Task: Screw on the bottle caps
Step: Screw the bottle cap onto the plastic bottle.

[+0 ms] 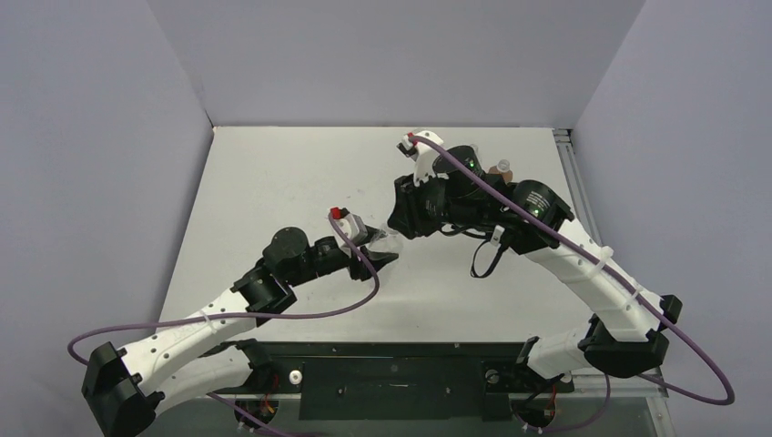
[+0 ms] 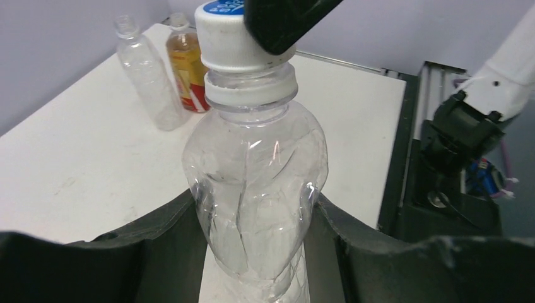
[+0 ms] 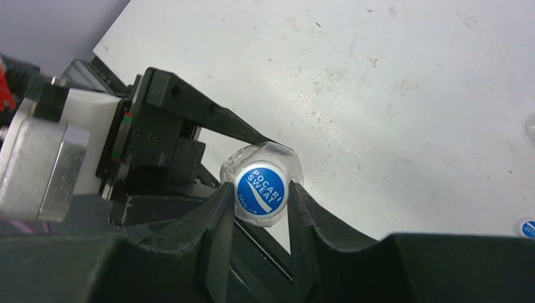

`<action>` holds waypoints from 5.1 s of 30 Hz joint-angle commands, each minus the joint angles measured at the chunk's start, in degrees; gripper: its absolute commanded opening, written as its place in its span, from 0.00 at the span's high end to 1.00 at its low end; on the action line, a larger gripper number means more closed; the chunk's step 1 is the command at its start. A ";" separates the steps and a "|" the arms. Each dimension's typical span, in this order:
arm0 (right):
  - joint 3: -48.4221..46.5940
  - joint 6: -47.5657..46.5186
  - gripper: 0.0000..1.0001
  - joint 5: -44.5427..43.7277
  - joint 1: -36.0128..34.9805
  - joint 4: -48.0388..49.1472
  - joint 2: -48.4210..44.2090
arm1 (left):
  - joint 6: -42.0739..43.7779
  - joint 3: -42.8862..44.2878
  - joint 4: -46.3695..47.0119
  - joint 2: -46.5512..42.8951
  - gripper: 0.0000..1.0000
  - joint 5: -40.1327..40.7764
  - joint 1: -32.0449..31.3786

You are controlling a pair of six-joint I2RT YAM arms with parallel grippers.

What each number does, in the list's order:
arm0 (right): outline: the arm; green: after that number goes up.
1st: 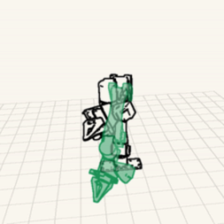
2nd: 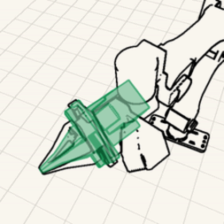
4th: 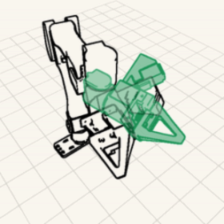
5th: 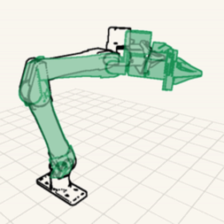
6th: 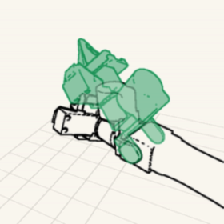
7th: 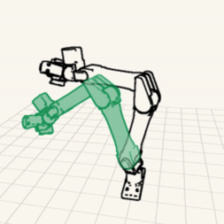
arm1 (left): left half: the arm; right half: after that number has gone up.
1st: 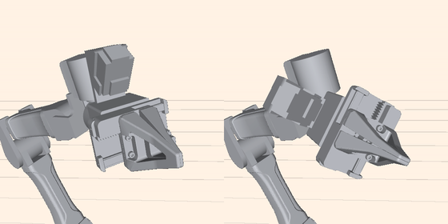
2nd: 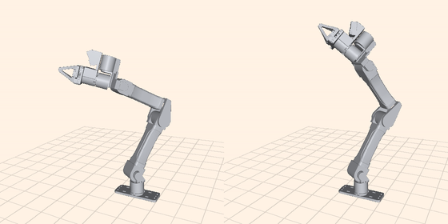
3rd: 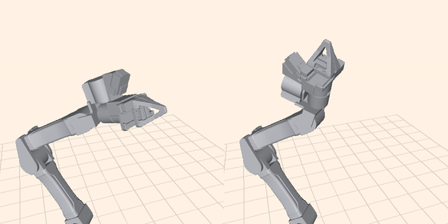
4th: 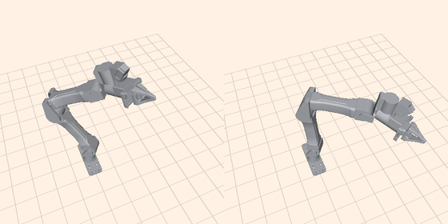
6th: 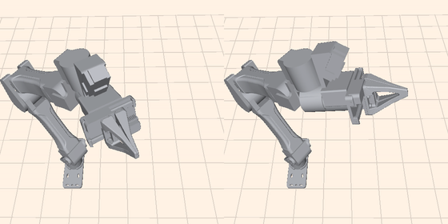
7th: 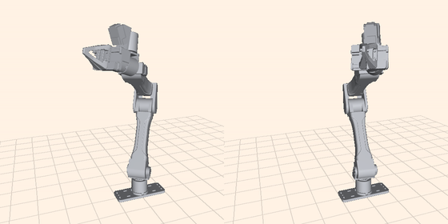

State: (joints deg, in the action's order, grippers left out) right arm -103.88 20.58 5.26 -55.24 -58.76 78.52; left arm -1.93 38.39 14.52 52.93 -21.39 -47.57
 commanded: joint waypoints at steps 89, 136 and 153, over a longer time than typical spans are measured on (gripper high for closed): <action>-2.24 16.74 0.22 -19.07 0.59 5.49 4.96 | 1.50 7.23 12.32 10.37 0.89 17.50 0.87; 14.58 -9.67 0.48 42.71 13.63 26.31 -11.77 | -19.87 4.76 9.06 1.03 0.89 -32.51 7.76; 13.16 -11.68 0.54 38.64 11.48 23.32 -10.27 | -21.32 5.31 9.84 2.00 0.88 -33.34 8.20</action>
State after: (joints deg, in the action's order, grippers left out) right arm -89.19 10.81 45.17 -43.20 -36.64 67.77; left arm -22.39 42.57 20.75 54.98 -53.25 -39.92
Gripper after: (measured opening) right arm 0.469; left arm 0.457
